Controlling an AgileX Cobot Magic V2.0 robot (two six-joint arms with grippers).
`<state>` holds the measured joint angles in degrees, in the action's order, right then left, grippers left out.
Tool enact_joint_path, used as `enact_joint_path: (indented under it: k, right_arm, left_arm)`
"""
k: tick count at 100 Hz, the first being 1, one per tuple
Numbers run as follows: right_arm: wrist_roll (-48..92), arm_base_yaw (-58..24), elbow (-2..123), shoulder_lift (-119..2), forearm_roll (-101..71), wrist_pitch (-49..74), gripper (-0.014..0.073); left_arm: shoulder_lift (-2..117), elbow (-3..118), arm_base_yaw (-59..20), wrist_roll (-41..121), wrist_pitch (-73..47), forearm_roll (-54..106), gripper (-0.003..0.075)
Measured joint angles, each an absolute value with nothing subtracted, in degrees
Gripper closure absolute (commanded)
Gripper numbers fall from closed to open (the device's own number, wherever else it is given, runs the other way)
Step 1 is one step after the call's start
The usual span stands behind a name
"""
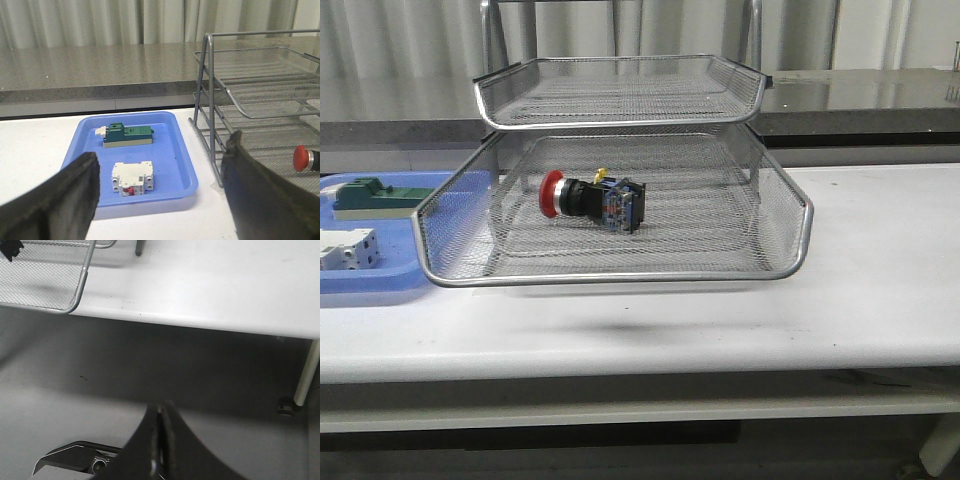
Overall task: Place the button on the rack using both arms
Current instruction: 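Withdraw the left gripper upward away from the rack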
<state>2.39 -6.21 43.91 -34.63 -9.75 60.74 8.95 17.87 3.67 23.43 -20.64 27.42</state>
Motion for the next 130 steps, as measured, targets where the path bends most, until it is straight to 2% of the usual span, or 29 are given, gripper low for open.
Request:
enact_joint_path:
  k: [9,22,27,130]
  right_arm:
    - [2.4,-6.2,43.9,-34.6,-9.7,60.7,0.0654]
    - [2.4,-6.2,43.9,-34.6,-9.7,60.7,0.0654]
    - [2.4,-6.2,43.9,-34.6,-9.7,60.7,0.0654]
    - [2.4,-6.2,43.9,-34.6,-10.7,58.4,0.0654]
  left_arm:
    - [8.9,17.9,3.7,23.4,-20.5,27.4,0.0410]
    - [8.9,17.9,3.7,23.4,-20.4,27.5,0.0673]
    - [8.9,17.9,3.7,23.4,-20.4,27.5,0.0743]
    - [8.9,17.9,3.7,23.4,-20.4,27.5,0.0741]
